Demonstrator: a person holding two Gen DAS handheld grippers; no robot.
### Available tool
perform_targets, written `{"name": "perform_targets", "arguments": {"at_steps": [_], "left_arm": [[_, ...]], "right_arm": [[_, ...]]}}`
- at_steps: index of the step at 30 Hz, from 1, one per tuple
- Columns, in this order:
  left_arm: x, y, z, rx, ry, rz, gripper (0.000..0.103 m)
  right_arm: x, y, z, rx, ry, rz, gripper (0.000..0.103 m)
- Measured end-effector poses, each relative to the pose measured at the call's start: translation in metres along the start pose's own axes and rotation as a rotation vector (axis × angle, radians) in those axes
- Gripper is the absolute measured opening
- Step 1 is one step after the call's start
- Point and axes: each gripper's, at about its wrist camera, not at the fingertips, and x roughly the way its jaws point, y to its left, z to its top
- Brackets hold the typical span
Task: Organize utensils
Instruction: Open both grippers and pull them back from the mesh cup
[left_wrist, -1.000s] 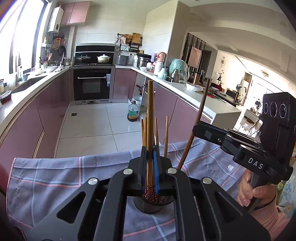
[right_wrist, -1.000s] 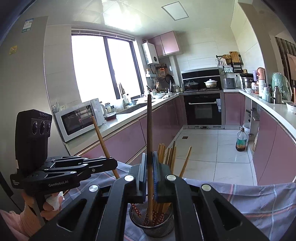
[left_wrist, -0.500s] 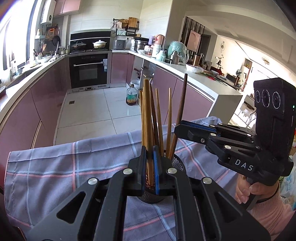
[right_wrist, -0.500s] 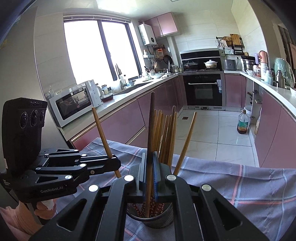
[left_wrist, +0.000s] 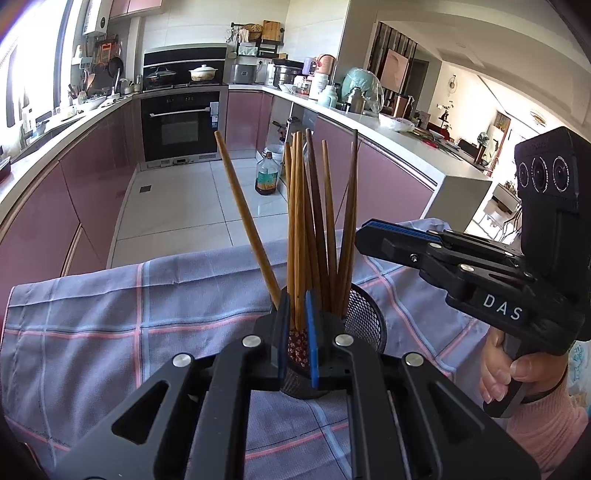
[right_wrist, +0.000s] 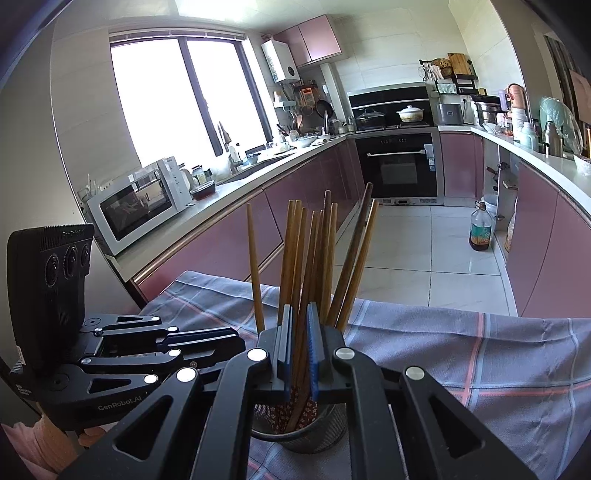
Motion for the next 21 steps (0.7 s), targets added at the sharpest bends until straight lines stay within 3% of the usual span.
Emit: {"name": "perform_targets", "arguments": {"at_steps": [6, 11, 14, 15, 18, 21], "left_arm": [[-0.005, 0.0, -0.016, -0.003, -0.025, 0.035, 0.024], [-0.015, 0.007, -0.033, -0.028, -0.057, 0.08, 0.043], [-0.022, 0.012, -0.044, -0.045, -0.087, 0.12, 0.051], [-0.025, 0.014, -0.048, -0.051, -0.095, 0.132, 0.056], [-0.034, 0.019, -0.059, -0.064, -0.137, 0.195, 0.078], [-0.046, 0.022, -0.072, -0.069, -0.189, 0.258, 0.088]], "right_arm": [[-0.003, 0.002, -0.01, -0.004, 0.004, -0.003, 0.017], [-0.008, 0.01, -0.023, -0.016, -0.007, -0.018, 0.039], [-0.011, 0.016, -0.031, -0.027, -0.012, -0.031, 0.043], [-0.012, 0.017, -0.034, -0.03, -0.013, -0.038, 0.045], [-0.016, 0.022, -0.043, -0.038, -0.04, -0.063, 0.064], [-0.021, 0.029, -0.053, -0.064, -0.068, -0.108, 0.074]]}}
